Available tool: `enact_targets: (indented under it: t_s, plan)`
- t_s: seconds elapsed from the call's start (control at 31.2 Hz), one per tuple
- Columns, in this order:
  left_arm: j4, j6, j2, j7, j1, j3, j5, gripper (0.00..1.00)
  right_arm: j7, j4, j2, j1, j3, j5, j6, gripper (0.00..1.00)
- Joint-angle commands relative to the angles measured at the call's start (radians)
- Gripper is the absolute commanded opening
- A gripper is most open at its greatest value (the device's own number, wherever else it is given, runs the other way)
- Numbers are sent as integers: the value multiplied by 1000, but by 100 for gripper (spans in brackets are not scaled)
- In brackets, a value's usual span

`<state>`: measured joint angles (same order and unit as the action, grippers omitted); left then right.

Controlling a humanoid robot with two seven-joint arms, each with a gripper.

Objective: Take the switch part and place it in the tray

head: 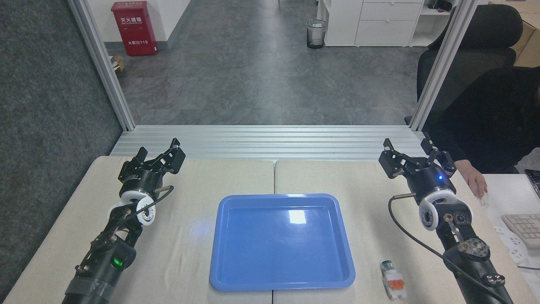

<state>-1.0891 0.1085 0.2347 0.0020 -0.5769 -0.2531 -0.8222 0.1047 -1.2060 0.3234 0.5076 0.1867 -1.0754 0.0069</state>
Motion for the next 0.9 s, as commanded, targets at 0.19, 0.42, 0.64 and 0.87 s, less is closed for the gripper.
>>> enact_targets:
  t_s: [0.19, 0.42, 0.64, 0.87]
  plan:
    - [0, 0, 0, 0, 0, 0, 0, 100, -3, 163, -73, 51, 48, 8, 5, 99]
    - [0, 0, 0, 0, 0, 0, 0, 100, -48, 119, -63, 52, 18, 35, -68, 99]
    - [0, 0, 0, 0, 0, 0, 0, 100, -51, 123, -17, 58, -61, 62, -134, 99]
    - [0, 0, 0, 0, 0, 0, 0, 100, -49, 137, 6, 68, 5, 17, -73, 98]
